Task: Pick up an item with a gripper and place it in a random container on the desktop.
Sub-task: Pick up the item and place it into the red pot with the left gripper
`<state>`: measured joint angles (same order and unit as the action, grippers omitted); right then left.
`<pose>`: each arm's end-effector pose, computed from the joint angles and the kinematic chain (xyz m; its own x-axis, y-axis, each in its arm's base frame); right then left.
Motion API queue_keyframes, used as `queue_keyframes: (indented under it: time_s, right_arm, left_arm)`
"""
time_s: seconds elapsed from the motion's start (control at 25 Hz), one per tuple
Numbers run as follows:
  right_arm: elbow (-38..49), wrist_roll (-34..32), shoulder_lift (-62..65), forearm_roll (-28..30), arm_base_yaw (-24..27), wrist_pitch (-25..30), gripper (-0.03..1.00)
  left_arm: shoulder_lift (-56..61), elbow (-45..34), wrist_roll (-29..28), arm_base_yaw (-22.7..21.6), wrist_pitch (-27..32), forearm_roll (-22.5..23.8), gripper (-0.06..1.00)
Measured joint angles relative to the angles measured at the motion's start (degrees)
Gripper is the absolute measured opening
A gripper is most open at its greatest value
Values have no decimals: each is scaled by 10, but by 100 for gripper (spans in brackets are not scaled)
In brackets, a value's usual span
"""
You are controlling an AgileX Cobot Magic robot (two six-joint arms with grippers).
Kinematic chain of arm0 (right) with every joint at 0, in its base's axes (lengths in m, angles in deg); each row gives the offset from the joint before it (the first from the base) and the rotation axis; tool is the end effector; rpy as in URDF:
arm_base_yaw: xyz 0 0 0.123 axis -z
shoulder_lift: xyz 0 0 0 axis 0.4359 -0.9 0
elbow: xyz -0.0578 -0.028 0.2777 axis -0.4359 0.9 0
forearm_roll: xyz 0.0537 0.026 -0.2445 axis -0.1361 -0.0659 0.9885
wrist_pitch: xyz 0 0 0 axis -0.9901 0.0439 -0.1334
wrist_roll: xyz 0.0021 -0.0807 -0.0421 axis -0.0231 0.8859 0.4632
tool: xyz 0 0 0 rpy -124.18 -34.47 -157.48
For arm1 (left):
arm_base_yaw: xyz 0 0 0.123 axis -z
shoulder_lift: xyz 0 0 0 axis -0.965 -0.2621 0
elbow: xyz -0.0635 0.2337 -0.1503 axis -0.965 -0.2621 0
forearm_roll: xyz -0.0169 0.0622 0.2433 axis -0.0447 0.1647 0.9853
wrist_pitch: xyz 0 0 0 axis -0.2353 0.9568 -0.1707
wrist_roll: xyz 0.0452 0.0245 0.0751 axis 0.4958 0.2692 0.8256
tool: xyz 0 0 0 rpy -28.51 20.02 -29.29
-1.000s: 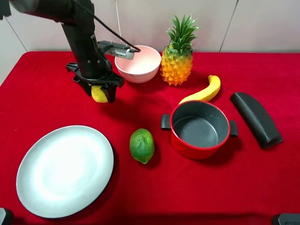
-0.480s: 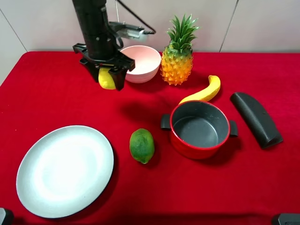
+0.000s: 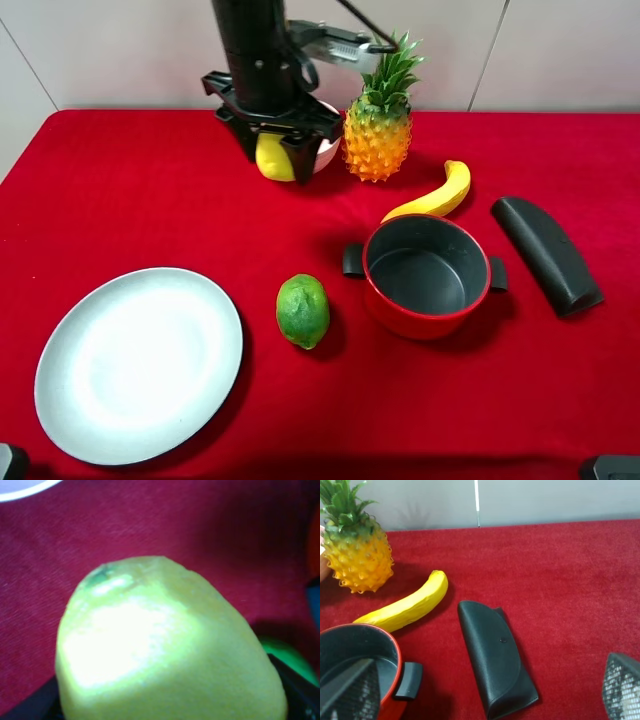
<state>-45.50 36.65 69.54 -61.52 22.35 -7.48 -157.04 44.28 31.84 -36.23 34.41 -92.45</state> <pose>-0.0039 -0.0008 0.2788 -0.4256 0.0581 -0.9030 -0.0202 0.9971 0.0736 0.3314 -0.2715 0.2315 -0.8199 0.5503 -0.1576 0.5655 0.8214 -0.0737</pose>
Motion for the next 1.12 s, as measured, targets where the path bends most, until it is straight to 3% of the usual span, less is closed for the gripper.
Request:
queue_keyframes:
  time_s: [0.76, 1.12]
  right_arm:
    - [0, 0, 0, -4, 0, 0, 69]
    - [0, 0, 0, -4, 0, 0, 69]
  left_arm:
    - [-18, 15, -2, 146, -89, 0, 64]
    - [-60, 37, -2, 190, -112, 11, 64]
